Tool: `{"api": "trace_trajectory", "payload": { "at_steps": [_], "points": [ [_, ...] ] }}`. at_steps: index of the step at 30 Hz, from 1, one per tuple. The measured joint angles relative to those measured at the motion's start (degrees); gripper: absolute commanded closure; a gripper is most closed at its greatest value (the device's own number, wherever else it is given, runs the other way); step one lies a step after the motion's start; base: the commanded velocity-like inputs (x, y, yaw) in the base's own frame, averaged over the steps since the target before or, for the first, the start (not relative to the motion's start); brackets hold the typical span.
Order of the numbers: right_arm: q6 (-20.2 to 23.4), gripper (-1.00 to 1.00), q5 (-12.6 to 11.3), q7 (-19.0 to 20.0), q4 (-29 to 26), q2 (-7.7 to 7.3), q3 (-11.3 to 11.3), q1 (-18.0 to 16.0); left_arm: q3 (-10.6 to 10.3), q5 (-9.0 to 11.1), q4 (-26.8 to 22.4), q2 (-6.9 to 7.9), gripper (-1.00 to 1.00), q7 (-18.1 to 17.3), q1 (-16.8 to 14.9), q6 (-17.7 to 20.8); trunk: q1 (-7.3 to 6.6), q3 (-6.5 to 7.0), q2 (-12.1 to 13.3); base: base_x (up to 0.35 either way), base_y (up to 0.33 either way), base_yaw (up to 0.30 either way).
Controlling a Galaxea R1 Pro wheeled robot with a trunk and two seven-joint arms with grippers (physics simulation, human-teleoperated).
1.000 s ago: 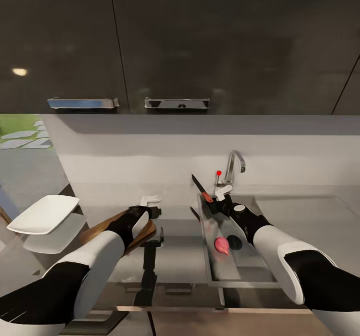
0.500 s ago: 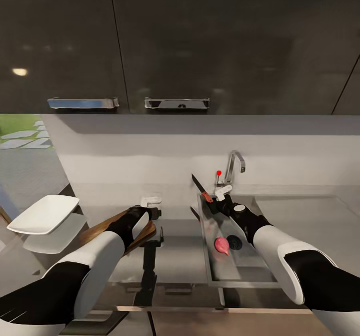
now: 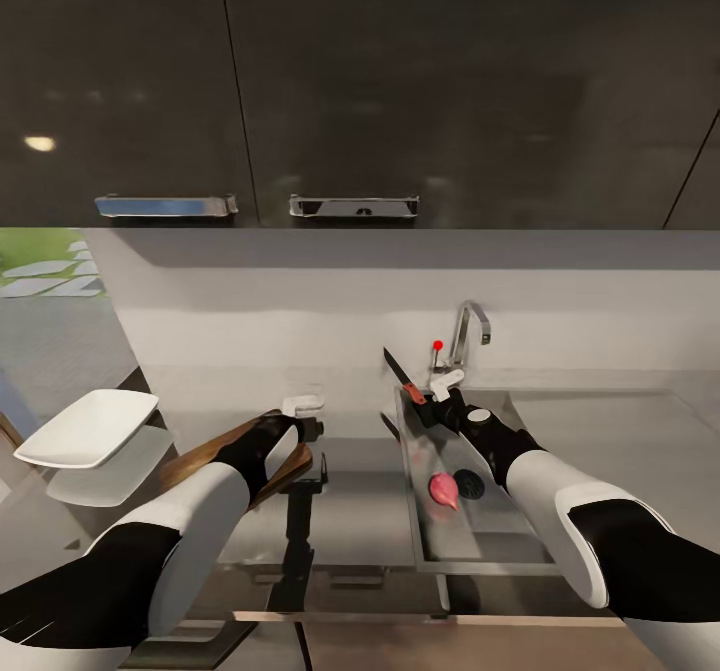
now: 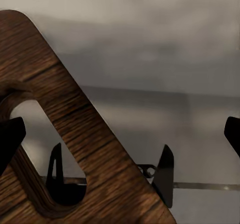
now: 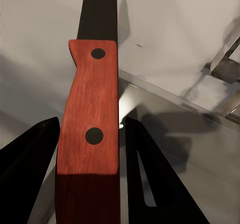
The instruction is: In the kitchen, take the Vidalia onion out of the sink, dice it on the chopping board with the paring knife, put the diced onion into the bowl on the countertop, then place both the paring knife and the chopping board into the sink.
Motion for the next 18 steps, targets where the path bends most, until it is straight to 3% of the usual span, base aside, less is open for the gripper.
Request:
{"api": "trace_trajectory", "payload": {
  "at_steps": [5, 11, 18],
  "points": [
    [0.0, 1.00, 0.0, 0.0, 0.0, 0.00, 0.0, 0.0, 0.0, 0.3, 0.1, 0.00, -1.00, -0.4, 0.0, 0.0, 0.00, 0.00, 0.0, 0.000, 0.000, 0.000],
    [0.0, 1.00, 0.0, 0.0, 0.0, 0.00, 0.0, 0.0, 0.0, 2.6, 0.1, -0.15, -1.00, -3.3, 0.0, 0.0, 0.00, 0.00, 0.0, 0.000, 0.000, 0.000],
    [0.0, 1.00, 0.0, 0.0, 0.0, 0.00, 0.0, 0.0, 0.0, 3.1, 0.4, -0.17, -1.00, -3.7, 0.0, 0.0, 0.00, 0.00, 0.0, 0.000, 0.000, 0.000]
  ]
}}
